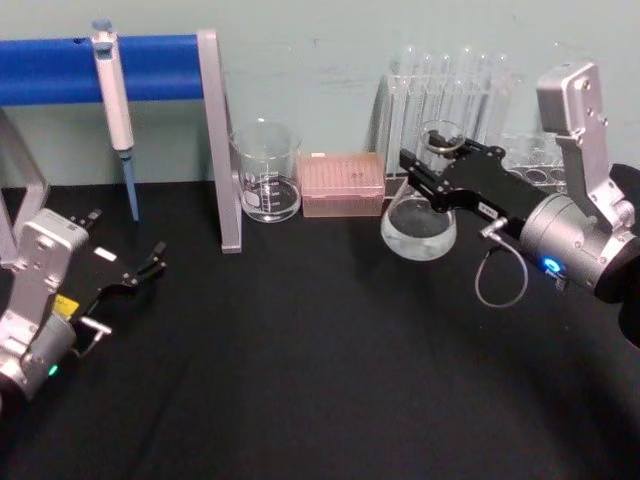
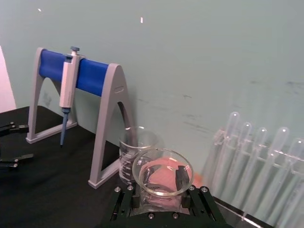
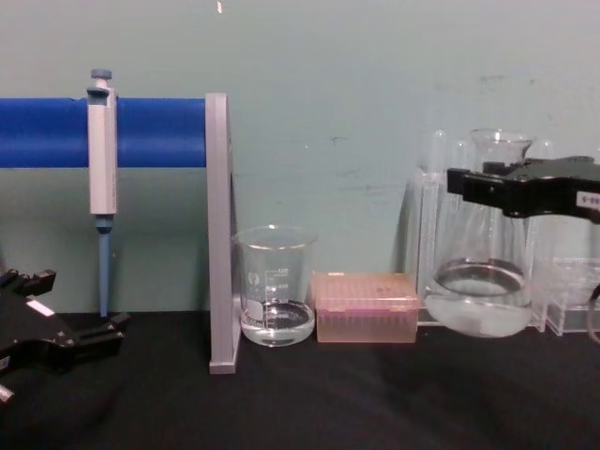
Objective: Grasp the erlenmeyer flask with one hand, shake it three times, then place it back.
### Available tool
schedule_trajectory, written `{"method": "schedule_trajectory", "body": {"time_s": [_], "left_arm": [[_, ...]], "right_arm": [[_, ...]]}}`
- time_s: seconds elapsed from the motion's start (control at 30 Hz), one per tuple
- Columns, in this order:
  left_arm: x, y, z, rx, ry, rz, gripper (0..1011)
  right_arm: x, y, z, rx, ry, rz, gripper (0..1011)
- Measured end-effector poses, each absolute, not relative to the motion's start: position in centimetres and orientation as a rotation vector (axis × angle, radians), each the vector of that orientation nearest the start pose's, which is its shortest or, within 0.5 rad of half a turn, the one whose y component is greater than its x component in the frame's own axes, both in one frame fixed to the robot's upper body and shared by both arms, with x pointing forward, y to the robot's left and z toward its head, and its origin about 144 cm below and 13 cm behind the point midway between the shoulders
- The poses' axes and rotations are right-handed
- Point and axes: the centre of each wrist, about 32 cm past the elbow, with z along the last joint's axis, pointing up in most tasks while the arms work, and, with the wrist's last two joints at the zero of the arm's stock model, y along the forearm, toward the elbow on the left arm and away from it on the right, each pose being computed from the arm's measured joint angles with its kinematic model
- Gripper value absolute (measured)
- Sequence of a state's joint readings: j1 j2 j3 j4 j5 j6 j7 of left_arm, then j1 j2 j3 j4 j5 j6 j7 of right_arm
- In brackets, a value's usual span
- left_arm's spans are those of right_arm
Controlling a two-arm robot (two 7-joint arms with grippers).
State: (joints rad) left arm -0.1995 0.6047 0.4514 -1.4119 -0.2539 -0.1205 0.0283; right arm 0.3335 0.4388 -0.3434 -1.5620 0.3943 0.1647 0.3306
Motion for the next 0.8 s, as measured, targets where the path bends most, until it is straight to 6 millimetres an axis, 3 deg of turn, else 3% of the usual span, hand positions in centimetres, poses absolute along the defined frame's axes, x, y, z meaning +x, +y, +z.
{"method": "schedule_trajectory", "body": {"time_s": [0.8], "left_arm": [[48.86,30.97,113.98,0.304,-0.285,1.248,1001]], "right_arm": [[52.63,-26.54,123.82,-0.091,-0.089,-1.003,449]]}}
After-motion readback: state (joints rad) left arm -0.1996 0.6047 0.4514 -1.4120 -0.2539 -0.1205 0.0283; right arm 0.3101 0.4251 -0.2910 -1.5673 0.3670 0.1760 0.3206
